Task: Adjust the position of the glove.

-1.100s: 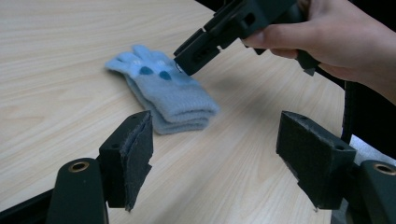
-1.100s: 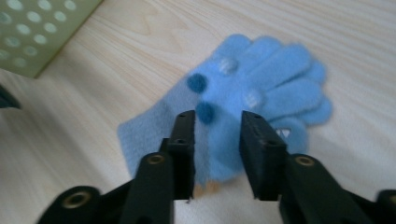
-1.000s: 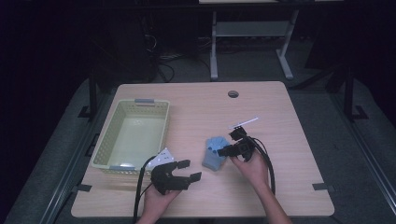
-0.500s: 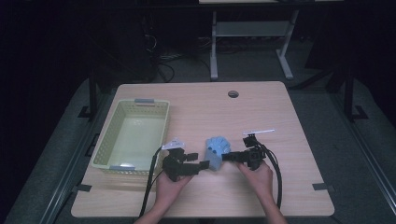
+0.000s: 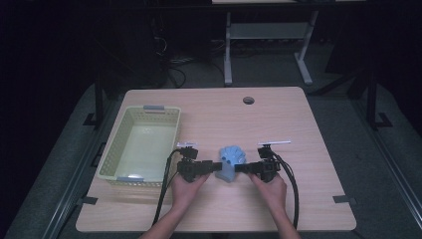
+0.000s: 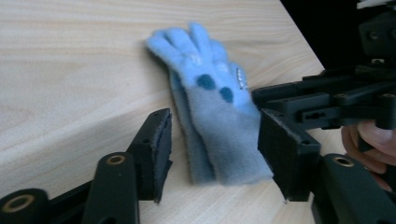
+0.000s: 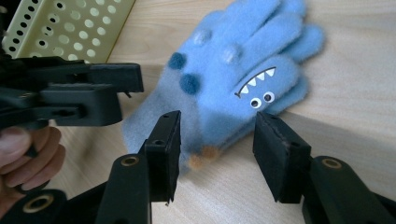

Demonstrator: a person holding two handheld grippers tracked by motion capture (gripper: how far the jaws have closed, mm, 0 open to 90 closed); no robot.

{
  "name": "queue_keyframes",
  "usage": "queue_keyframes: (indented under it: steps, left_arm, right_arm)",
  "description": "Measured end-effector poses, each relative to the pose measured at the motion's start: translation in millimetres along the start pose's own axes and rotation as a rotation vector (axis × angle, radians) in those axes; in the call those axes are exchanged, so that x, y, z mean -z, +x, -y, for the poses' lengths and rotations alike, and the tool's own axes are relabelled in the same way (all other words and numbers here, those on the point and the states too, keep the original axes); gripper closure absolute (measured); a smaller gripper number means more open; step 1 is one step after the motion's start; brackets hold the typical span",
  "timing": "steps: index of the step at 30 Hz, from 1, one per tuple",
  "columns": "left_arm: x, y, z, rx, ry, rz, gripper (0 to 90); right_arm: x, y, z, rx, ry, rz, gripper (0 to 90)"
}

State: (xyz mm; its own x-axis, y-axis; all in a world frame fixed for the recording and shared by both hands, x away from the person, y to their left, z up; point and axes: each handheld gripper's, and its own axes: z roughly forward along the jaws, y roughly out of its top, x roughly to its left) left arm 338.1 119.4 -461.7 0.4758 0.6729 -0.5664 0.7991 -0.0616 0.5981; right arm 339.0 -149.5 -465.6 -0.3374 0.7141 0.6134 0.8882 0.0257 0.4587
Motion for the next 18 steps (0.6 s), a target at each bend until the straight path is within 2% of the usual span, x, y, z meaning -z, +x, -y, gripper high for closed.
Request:
queue_keyframes:
  steps: [5, 7, 14, 18]
  left_arm:
    - [-4.7, 5.3, -0.9, 0.048, 0.012, 0.011, 48.3]
    - [-6.6, 6.9, -0.6, 0.056, 0.026, 0.008, 48.3]
    - [-10.8, 10.7, -0.1, 0.089, 0.048, 0.039, 48.0]
    - [-13.5, 12.4, 0.7, 0.110, 0.065, 0.060, 52.4]
  right_arm:
    - [-1.5, -1.5, 2.4, -0.029, -0.003, -0.024, 52.1]
    - [-2.2, -3.2, 3.9, -0.040, -0.006, -0.031, 52.4]
    - [-2.1, -7.1, 10.9, -0.075, -0.017, -0.052, 55.3]
    - [-4.3, -6.8, 10.1, -0.089, -0.019, -0.061, 57.5]
